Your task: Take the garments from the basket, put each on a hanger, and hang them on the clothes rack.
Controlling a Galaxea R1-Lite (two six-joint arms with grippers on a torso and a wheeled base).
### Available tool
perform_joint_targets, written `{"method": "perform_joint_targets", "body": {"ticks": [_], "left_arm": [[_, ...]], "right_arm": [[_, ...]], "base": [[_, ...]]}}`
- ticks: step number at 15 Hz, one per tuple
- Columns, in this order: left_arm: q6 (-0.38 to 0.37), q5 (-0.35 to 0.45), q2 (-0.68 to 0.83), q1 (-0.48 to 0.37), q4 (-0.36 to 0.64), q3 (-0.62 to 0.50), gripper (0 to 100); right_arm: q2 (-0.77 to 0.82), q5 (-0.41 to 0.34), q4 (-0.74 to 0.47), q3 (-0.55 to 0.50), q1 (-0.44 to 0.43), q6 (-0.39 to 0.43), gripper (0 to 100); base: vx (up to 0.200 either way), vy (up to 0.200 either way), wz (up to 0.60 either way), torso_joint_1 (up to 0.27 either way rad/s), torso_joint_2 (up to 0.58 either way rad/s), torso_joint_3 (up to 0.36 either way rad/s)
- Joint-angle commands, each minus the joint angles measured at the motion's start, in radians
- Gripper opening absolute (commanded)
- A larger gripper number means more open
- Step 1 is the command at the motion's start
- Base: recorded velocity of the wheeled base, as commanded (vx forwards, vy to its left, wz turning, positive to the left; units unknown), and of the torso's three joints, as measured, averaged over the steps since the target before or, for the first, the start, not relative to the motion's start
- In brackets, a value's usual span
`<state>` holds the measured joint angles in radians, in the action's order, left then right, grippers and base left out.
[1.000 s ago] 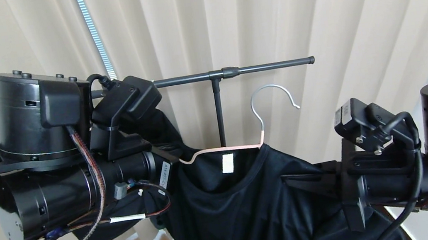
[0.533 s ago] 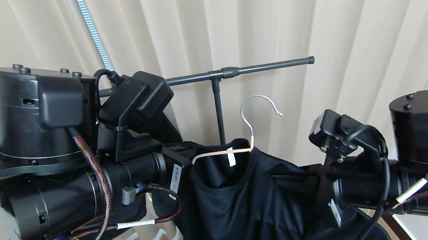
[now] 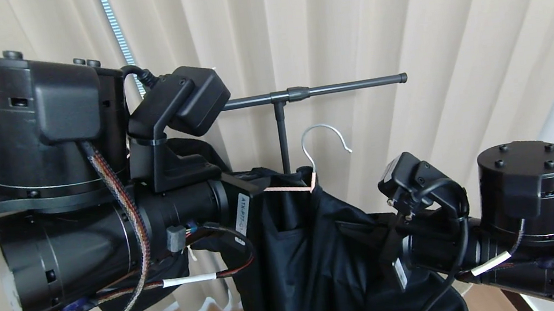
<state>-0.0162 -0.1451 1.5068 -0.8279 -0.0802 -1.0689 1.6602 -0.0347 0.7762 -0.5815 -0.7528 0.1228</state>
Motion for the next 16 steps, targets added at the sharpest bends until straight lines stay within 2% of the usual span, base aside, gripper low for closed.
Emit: {"method": "perform_joint_targets", "body": {"ticks": [1, 7, 8, 11, 14, 15, 16], "left_arm": [[0.004, -0.001, 0.013, -0.005, -0.001, -0.013, 0], [0.013, -0.01, 0.061, -0.005, -0.004, -0.014, 0], [0.01, -0.016, 0.061, -0.007, -0.006, -0.013, 100], [0.009, -0.019, 0.055, -0.008, -0.006, -0.013, 100], [0.002, -0.017, -0.019, 0.023, -0.004, 0.04, 100], [-0.004, -0.016, -0.045, 0.047, -0.003, 0.058, 100], [-0.044, 0.006, -0.099, 0.135, -0.007, 0.112, 100]], "right_arm": [[0.036, -0.001, 0.045, 0.011, -0.002, -0.014, 0], [0.038, -0.013, 0.276, 0.083, -0.003, -0.064, 0], [0.038, -0.013, 0.285, 0.086, -0.003, -0.064, 0], [0.035, -0.011, 0.287, 0.084, -0.002, -0.064, 0], [0.033, -0.025, 0.287, 0.084, 0.021, -0.063, 0], [0.03, -0.053, 0.285, 0.086, 0.039, -0.063, 0], [0.019, -0.156, 0.284, 0.1, 0.104, -0.061, 0]], "base": [[0.0, 0.0, 0.0, 0.0, 0.0, 0.0], [0.0, 0.0, 0.0, 0.0, 0.0, 0.0], [0.0, 0.0, 0.0, 0.0, 0.0, 0.0], [0.0, 0.0, 0.0, 0.0, 0.0, 0.0], [0.0, 0.0, 0.0, 0.0, 0.0, 0.0], [0.0, 0.0, 0.0, 0.0, 0.0, 0.0], [0.0, 0.0, 0.0, 0.0, 0.0, 0.0]]}}
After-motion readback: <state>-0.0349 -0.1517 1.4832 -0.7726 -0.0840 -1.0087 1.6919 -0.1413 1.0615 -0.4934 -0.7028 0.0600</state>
